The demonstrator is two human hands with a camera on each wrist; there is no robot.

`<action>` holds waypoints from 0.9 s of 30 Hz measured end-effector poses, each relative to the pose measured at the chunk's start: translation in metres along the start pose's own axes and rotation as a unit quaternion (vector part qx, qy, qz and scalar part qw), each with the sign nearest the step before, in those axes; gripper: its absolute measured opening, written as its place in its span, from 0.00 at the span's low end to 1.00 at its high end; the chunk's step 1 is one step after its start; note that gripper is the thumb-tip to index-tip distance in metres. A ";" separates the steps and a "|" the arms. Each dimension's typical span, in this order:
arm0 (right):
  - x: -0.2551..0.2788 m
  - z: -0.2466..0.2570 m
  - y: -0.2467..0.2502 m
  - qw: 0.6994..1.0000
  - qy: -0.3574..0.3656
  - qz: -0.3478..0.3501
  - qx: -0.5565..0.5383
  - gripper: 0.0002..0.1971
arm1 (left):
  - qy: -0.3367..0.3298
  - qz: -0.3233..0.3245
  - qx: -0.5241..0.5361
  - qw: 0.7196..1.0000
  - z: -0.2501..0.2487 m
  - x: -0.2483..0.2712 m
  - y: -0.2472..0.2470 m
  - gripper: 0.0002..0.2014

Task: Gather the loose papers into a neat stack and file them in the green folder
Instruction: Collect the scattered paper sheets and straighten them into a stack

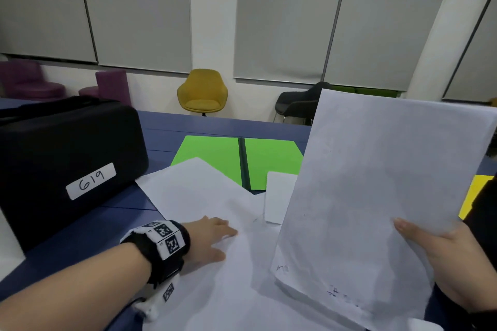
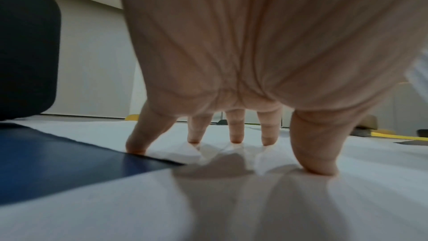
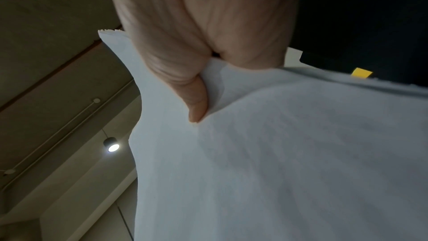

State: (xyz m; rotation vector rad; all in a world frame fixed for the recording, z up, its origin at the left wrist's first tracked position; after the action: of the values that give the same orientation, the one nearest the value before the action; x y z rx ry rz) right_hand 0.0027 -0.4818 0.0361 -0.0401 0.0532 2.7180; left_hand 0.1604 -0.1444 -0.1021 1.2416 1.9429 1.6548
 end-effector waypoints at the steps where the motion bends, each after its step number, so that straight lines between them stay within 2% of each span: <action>1: 0.002 -0.001 0.002 1.000 -0.002 -0.004 0.006 0.38 | -0.003 0.005 0.006 1.000 -0.005 0.010 -0.004 0.37; 2: 0.004 0.000 0.004 1.000 -0.002 -0.007 0.007 0.41 | -0.008 0.007 0.009 1.000 -0.009 0.018 -0.008 0.35; 4: 0.009 0.004 0.006 1.000 0.008 -0.008 0.008 0.41 | -0.028 0.006 0.006 1.000 -0.024 0.035 -0.012 0.33; 5: 0.012 0.006 0.005 1.000 0.015 -0.006 0.014 0.39 | -0.037 0.007 0.005 0.999 -0.033 0.044 -0.013 0.32; 8: 0.021 0.012 0.004 1.000 0.016 0.005 0.004 0.23 | -0.033 0.028 -0.002 0.999 -0.050 0.066 -0.019 0.31; 9: 0.023 0.013 0.004 1.000 0.014 0.012 0.004 0.25 | -0.024 0.040 -0.010 0.999 -0.055 0.072 -0.019 0.30; 12: 0.031 0.015 0.003 1.000 0.008 0.006 0.018 0.46 | 0.015 0.061 -0.027 0.998 -0.067 0.087 -0.020 0.32; 14: 0.037 0.020 0.000 1.000 0.016 0.007 0.016 0.49 | 0.038 0.062 -0.016 0.997 -0.072 0.094 -0.024 0.37; 16: 0.042 0.025 -0.003 1.000 0.022 0.013 0.015 0.45 | 0.059 0.051 0.017 0.997 -0.072 0.098 -0.030 0.37; 18: 0.048 0.031 -0.007 0.999 0.026 0.021 0.024 0.43 | 0.074 0.034 0.051 0.995 -0.071 0.101 -0.034 0.33; 21: 0.054 0.038 -0.006 0.999 0.032 0.013 0.040 0.51 | 0.053 0.025 0.065 0.996 -0.076 0.103 -0.034 0.21; 23: 0.055 0.041 -0.004 0.998 0.039 0.014 0.038 0.51 | 0.040 0.004 0.127 0.991 -0.072 0.110 -0.029 0.13; 24: 0.056 0.042 -0.004 0.998 0.041 0.013 0.037 0.49 | 0.042 -0.024 0.192 0.980 -0.065 0.114 -0.026 0.12; 25: 0.054 0.042 -0.002 0.998 0.044 0.015 0.031 0.48 | 0.048 -0.066 0.275 0.958 -0.057 0.122 -0.019 0.16; 27: 0.053 0.045 -0.003 0.998 0.050 0.024 0.014 0.46 | 0.077 -0.177 0.453 0.870 -0.036 0.139 -0.009 0.19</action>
State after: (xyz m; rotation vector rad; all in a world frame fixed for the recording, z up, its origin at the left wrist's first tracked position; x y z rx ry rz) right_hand -0.0449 -0.4551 0.0789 -0.1690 0.1239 2.7610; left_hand 0.0508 -0.0620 -0.0590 0.8895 2.9758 0.6387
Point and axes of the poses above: each hand's wrist, its own x-axis away from the middle knuckle, its own y-axis out of the back of the hand, z = x × y, the point moved 10 cm from there along -x, towards the middle knuckle, and after that the axes turned 15 degrees about -y, right-handed, at the moved point
